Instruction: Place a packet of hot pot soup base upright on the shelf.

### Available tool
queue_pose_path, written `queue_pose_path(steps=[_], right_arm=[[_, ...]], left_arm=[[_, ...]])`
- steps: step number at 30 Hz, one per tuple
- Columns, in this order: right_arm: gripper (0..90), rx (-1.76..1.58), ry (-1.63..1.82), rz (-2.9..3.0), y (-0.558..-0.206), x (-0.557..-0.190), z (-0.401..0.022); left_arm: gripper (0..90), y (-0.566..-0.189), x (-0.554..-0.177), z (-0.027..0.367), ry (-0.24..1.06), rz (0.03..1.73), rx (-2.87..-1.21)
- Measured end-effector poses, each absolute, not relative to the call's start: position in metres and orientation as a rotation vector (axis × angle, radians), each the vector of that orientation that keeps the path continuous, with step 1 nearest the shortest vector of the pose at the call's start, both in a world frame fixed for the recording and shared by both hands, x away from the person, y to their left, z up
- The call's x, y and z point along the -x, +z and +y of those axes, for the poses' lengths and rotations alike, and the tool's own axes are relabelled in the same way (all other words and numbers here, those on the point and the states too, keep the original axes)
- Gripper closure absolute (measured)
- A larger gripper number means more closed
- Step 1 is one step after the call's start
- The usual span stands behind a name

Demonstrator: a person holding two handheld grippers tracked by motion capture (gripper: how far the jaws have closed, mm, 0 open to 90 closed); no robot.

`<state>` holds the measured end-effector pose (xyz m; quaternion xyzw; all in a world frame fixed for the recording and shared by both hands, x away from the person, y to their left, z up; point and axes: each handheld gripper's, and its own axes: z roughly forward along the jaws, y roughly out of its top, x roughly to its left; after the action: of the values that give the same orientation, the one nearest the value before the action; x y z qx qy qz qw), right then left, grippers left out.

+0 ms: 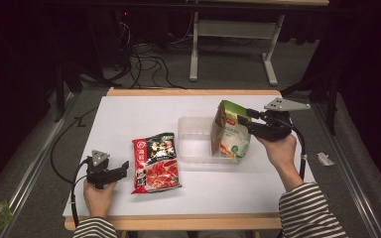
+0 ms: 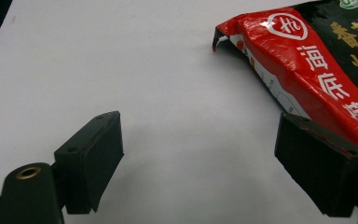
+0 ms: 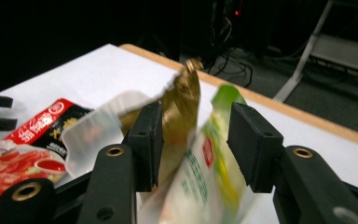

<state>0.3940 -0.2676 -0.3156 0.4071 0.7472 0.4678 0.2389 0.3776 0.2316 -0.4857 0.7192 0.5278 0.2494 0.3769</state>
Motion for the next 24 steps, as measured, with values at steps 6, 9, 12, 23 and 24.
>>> queue_pose_path(steps=[6, 9, 12, 23, 24], right_arm=[[56.0, -1.156, 1.295, 2.007, -0.328, -0.388, -0.289], [55.8, -1.174, 1.297, 1.989, -0.333, -0.385, -0.298], [56.3, -1.195, 1.302, 1.972, -0.339, -0.38, -0.308], [57.8, -1.238, 1.304, 1.916, -0.37, -0.355, -0.339], [57.9, -1.253, 1.3, 1.91, -0.374, -0.353, -0.342]], left_arm=[[15.6, -0.486, -0.377, 0.231, 0.644, 1.345, -1.842], [15.9, -0.486, -0.377, 0.231, 0.642, 1.344, -1.843], [19.9, -0.486, -0.377, 0.231, 0.642, 1.346, -1.841], [26.7, -0.486, -0.376, 0.228, 0.678, 1.341, -1.861], [26.8, -0.486, -0.376, 0.228, 0.678, 1.34, -1.863]])
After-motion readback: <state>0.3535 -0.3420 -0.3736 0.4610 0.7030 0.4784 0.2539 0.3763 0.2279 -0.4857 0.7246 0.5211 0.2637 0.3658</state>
